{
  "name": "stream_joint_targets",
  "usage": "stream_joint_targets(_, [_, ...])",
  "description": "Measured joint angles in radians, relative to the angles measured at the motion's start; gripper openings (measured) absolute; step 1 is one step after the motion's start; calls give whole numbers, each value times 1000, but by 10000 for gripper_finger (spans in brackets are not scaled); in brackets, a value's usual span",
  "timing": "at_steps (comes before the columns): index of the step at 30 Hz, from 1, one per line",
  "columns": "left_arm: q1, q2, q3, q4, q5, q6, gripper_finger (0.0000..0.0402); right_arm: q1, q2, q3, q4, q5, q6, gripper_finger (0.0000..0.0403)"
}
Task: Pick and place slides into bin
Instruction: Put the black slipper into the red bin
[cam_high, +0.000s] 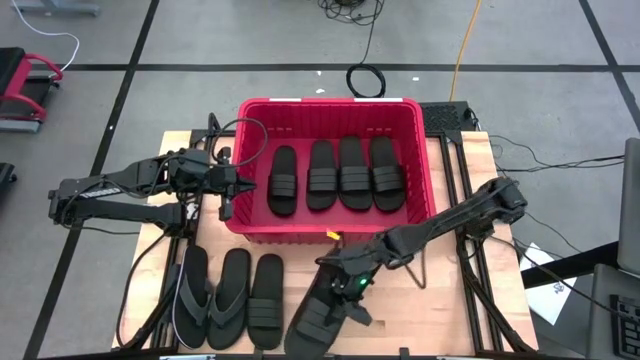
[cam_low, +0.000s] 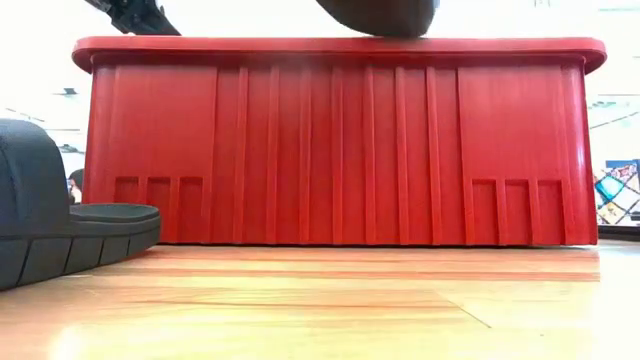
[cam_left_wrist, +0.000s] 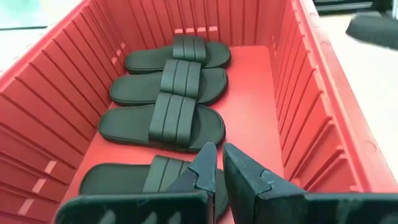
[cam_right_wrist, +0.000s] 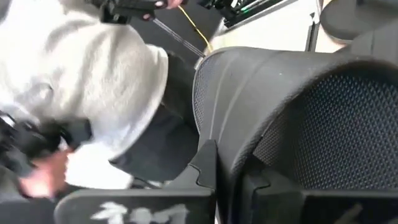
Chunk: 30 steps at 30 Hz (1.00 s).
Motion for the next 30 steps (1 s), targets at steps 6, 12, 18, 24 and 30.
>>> stream_joint_targets(6, [0, -6, 0, 5, 1, -2, 26, -73, -112, 221, -505, 110, -249, 3])
stream_joint_targets(12, [0, -7, 0, 53, 1, -7, 26, -224, -261, 317, -819, 289, -453, 6])
stream_joint_targets(18, [0, -7, 0, 156, 1, -10, 26, -454, -407, 321, -1111, 456, -648, 4])
stream_joint_targets(24, [0, -7, 0, 232, -10, -32, 26, -736, -464, 321, -1381, 426, -927, 4])
stream_joint_targets(30, [0, -7, 0, 235, -118, -102, 26, -962, -414, 319, -1569, 180, -1317, 4])
